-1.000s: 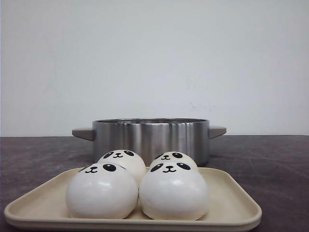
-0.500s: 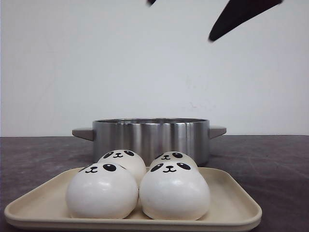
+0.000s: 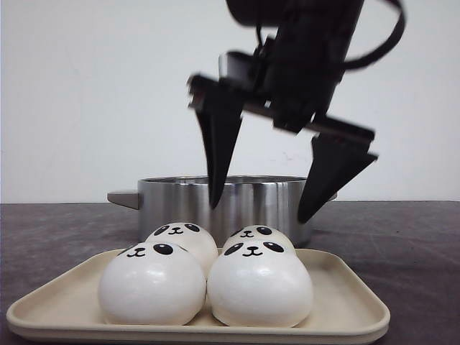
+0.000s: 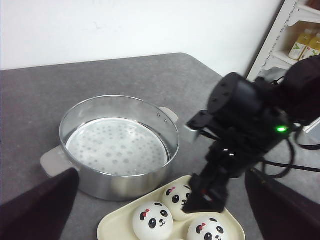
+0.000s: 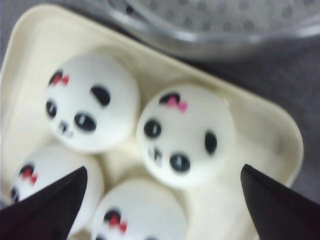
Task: Steam buns
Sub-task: 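Lower the right gripper onto the farther panda bun and close it, then lift the bun with the right gripper and lower it into the pot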
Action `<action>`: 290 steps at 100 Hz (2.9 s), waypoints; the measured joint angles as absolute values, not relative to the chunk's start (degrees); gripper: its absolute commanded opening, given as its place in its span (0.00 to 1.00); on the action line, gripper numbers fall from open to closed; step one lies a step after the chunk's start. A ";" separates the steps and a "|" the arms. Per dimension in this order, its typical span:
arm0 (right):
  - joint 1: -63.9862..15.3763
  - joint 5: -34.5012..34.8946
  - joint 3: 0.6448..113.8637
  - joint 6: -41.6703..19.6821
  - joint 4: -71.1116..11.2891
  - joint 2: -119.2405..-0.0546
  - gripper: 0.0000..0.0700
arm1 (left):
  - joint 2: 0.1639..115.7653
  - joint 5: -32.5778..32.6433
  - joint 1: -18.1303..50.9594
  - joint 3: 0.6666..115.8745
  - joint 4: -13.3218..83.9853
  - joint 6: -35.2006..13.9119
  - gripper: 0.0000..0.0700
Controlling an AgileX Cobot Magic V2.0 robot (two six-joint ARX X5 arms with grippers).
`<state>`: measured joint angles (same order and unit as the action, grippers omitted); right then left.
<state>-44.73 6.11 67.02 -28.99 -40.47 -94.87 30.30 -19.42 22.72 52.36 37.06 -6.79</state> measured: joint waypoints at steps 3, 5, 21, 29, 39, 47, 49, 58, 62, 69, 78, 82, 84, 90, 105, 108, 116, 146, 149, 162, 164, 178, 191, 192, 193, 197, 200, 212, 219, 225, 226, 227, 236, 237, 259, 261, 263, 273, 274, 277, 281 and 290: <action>-44.49 6.13 67.02 -28.99 -40.03 -95.55 0.86 | 30.33 -19.42 22.83 52.36 37.06 -6.76 0.96; -44.42 6.11 67.02 -28.99 -39.81 -95.98 0.86 | 30.35 -19.42 22.92 52.36 37.06 -6.79 0.96; -43.88 6.04 67.02 -28.99 -39.57 -99.15 0.86 | 30.33 -18.98 23.51 52.36 37.06 -6.76 0.96; -43.81 6.02 67.02 -28.99 -39.51 -100.20 0.86 | 30.33 -17.93 23.94 52.36 37.06 -6.59 0.96; -43.77 6.00 67.02 -28.99 -39.40 -101.23 0.83 | 30.35 -17.80 24.25 52.36 37.06 -6.33 0.96; -43.75 5.96 67.02 -28.99 -39.40 -102.15 0.76 | 30.35 -17.80 24.34 52.36 37.06 -5.98 0.96; -43.75 5.87 67.02 -28.99 -39.42 -102.28 0.76 | 30.35 -17.80 24.43 52.36 37.06 -5.91 0.96; -43.75 4.49 67.02 -28.99 -39.09 -102.37 0.76 | 30.35 -17.80 24.51 52.36 37.06 -5.76 0.96; -43.75 4.25 67.02 -29.02 -38.83 -102.37 0.76 | 30.35 -17.80 24.51 52.36 37.06 -5.67 0.96; -43.70 3.44 67.02 -28.99 -38.70 -102.37 0.76 | 30.35 -17.78 24.51 52.36 37.06 -5.54 0.96; -43.57 3.16 67.02 -28.99 -38.68 -102.37 0.73 | 30.35 -17.78 24.56 52.36 37.06 -5.52 0.96; -43.53 3.16 67.02 -29.02 -38.54 -102.37 0.67 | 30.35 -17.78 24.56 52.36 37.06 -5.50 0.96; -43.48 3.16 67.02 -28.99 -38.44 -102.37 0.62 | 30.35 -17.78 24.58 52.36 37.06 -5.52 0.96; -43.46 3.03 67.02 -29.02 -38.33 -102.37 0.49 | 30.35 -17.78 24.69 52.36 37.06 -5.52 0.96; -43.46 2.94 67.02 -28.99 -38.28 -102.37 0.08 | 30.35 -17.76 25.23 52.36 37.06 -5.50 0.96; -43.46 2.94 67.02 -28.99 -38.28 -102.37 0.00 | 30.35 -17.76 25.28 52.36 37.06 -5.52 0.96; -43.48 2.92 67.02 -28.97 -38.28 -102.37 0.00 | 30.35 -17.76 25.28 52.36 37.06 -5.50 0.96; -46.33 1.61 67.02 -27.33 -46.50 -98.39 0.00 | 30.35 -17.76 25.28 52.36 37.06 -5.52 0.96; -47.20 1.45 67.02 -26.68 -47.37 -96.55 0.00 | 30.35 -17.74 25.28 52.36 37.04 -5.50 0.96; -50.63 -0.56 69.82 -24.18 -49.89 -87.85 0.00 | 30.35 -16.53 25.30 52.36 36.58 -5.50 0.96; -50.92 -1.02 70.63 -23.77 -49.80 -86.65 0.00 | 30.35 -16.38 25.30 52.36 36.34 -5.50 0.96; -50.22 -6.00 77.82 -20.01 -48.53 -81.97 0.00 | 30.35 -15.29 25.30 52.36 34.11 -5.50 0.96; -46.59 -6.04 84.23 -15.03 -48.14 -83.18 0.00 | 30.35 -15.27 25.30 52.36 32.69 -5.50 0.96; -46.28 -6.02 84.66 -14.63 -48.14 -83.44 0.00 | 30.35 -15.27 25.30 52.36 32.51 -5.50 0.96; -45.98 -6.02 85.10 -14.24 -48.14 -83.68 0.00 | 30.35 -15.27 25.30 52.36 32.38 -5.50 0.96; -44.75 -6.02 86.85 -12.62 -48.07 -84.90 0.00 | 30.35 -15.25 25.30 52.36 31.86 -5.50 0.96; -43.83 -6.02 88.07 -11.46 -47.77 -85.97 0.00 | 30.35 -15.25 25.30 52.36 31.53 -5.50 0.96; -40.21 -4.23 92.27 -7.29 -46.72 -91.31 0.00 | 30.35 -15.25 25.30 52.36 31.46 -5.50 0.96; -38.48 -3.14 94.15 -5.41 -45.65 -94.87 0.00 | 30.35 -15.25 25.30 52.36 31.46 -5.50 0.96; -37.36 -3.20 95.59 -3.81 -44.82 -98.19 0.00 | 30.35 -15.25 25.30 52.36 31.46 -5.52 0.96; -37.23 -3.18 95.81 -3.53 -44.69 -98.76 0.00 | 30.35 -15.25 25.30 52.36 31.46 -5.52 0.96; -37.08 -3.18 96.03 -3.22 -44.58 -99.33 0.00 | 30.35 -15.25 25.30 52.36 31.48 -5.52 0.96; -36.07 -3.11 96.95 -0.95 -43.11 -104.20 0.00 | 30.35 -15.25 25.30 52.36 31.46 -5.52 0.96; -35.97 -3.14 96.95 -0.69 -42.89 -104.77 0.00 | 30.35 -15.25 25.30 52.36 31.48 -5.52 0.96; -34.41 -3.55 96.95 1.96 -38.39 -113.62 0.00 | 30.35 -15.25 25.30 52.36 32.58 -5.65 0.96; -34.30 -3.86 96.95 2.24 -38.02 -114.17 0.00 | 30.35 -15.25 25.30 52.36 32.91 -5.74 0.96; -34.26 -4.25 96.95 2.48 -37.74 -114.48 0.00 | 30.35 -15.25 25.30 52.36 33.28 -5.87 0.96; -34.04 -4.73 96.95 4.16 -36.60 -116.22 0.00 | 30.35 -15.25 25.30 52.36 34.63 -6.46 0.96; -34.02 -4.75 96.95 4.36 -36.56 -116.36 0.00 | 30.35 -15.25 25.30 52.36 34.76 -6.55 0.96; -34.02 -4.75 96.95 4.89 -36.42 -116.81 0.00 | 30.35 -15.25 25.30 52.36 35.09 -6.66 0.96; -33.98 -4.78 96.95 5.50 -36.32 -117.27 0.00 | 30.35 -15.25 25.30 52.36 35.44 -6.81 0.96; -33.65 -4.75 96.95 6.28 -36.10 -118.26 0.00 | 30.35 -15.25 25.30 52.36 36.14 -6.85 0.96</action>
<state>-33.65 -4.75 96.95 6.28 -36.10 -118.26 30.35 -15.25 25.30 52.36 36.14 -6.85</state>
